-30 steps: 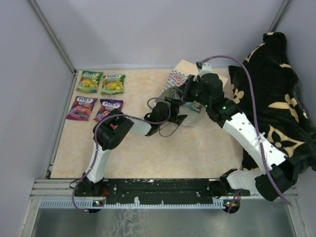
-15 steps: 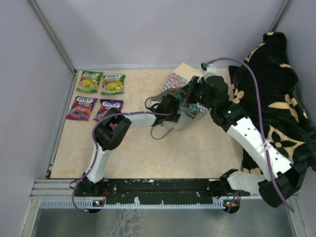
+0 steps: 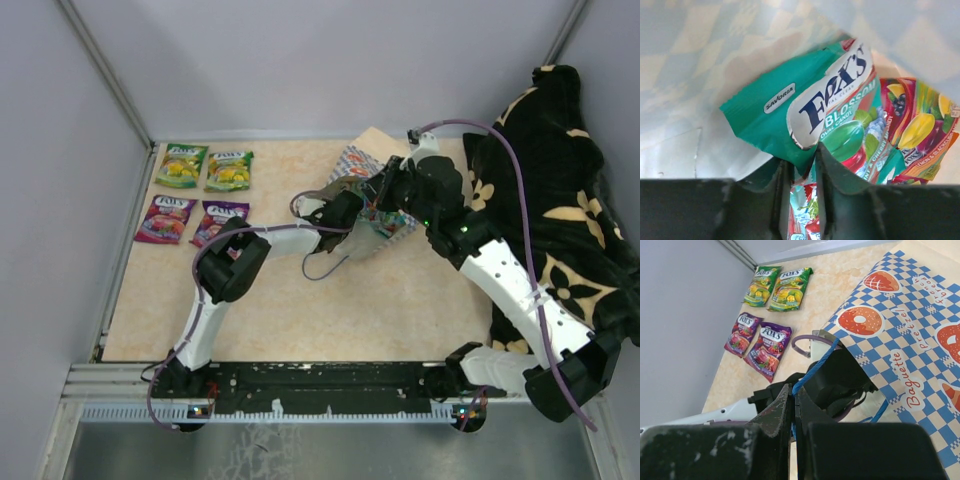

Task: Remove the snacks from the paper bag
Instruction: Take out the snack from the paper bag.

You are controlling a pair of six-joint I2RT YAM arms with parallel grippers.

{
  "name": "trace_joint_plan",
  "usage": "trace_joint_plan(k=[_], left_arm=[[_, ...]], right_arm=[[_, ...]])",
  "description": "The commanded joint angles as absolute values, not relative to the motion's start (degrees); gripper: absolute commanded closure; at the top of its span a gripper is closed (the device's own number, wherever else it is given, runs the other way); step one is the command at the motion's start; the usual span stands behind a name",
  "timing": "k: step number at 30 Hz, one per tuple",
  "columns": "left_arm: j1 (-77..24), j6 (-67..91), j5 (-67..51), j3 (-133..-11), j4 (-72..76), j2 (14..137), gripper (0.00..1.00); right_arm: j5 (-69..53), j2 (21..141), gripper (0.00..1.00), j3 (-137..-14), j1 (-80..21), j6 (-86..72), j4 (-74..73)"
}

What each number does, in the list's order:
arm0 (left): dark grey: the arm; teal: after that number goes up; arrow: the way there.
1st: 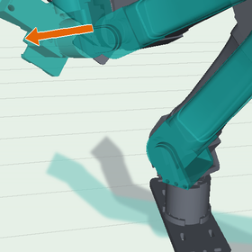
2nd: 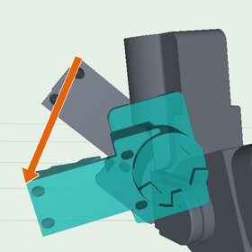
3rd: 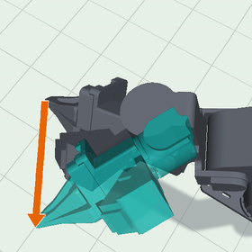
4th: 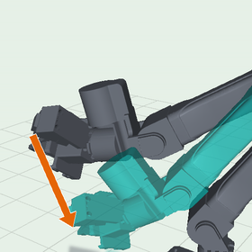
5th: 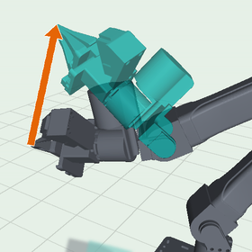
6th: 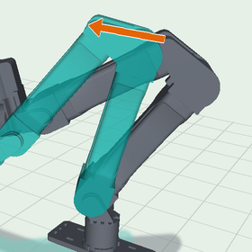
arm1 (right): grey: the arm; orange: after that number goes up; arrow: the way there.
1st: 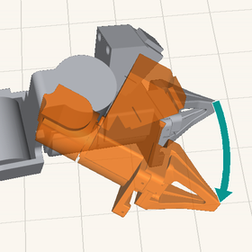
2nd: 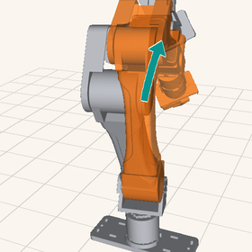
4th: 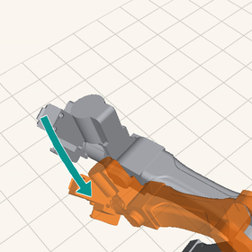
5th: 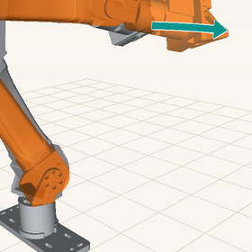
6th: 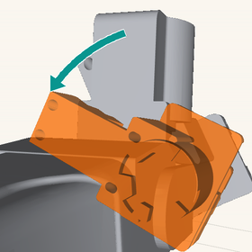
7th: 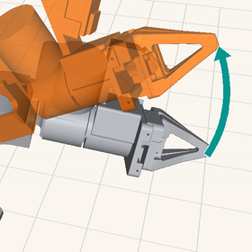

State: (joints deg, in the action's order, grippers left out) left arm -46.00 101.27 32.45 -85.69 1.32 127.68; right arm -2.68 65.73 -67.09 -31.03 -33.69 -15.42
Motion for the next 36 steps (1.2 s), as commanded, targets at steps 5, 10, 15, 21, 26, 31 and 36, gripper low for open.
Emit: trace_joint_plan(k=[5,10,15,21,26,31,36], left_arm=[[-46.2,89.82,39.31,-78.82,10.59,122.53,0.93],[-46.78,79.82,37.34,-71.12,16.62,114.75,0.97],[-47.72,65.54,31.44,-66.9,16.85,106.06,1.0],[-47.9,47.81,18.54,-59.18,19.56,95.26,1.0],[-47.75,32.11,2.69,-59.27,9.74,90.67,1.0],[-47.09,20.73,-5.49,-58.48,-3.73,85.76,1.0],[-44.02,15.02,-4.59,-51.71,-7.89,75.72,1.0]], right_arm=[[-2.82,62.86,0.99,-67.72,-31.73,-33.66,-9.71],[-0.62,64.48,0.99,-68.84,-31.73,-32.41,-9.65],[1.51,67.54,0.99,-70.95,-30.89,-30.33,-9.97],[0.72,69.75,0.99,-72.28,-27.17,-30.35,-9.32],[1.36,69.79,0.99,-73.28,-24.68,-29.82,-9.76],[2.62,69.95,0.99,-74.47,-23.22,-28.13,-12.22],[1.69,70.63,0.98,-75.16,-19.94,-27.81,-13.89]])
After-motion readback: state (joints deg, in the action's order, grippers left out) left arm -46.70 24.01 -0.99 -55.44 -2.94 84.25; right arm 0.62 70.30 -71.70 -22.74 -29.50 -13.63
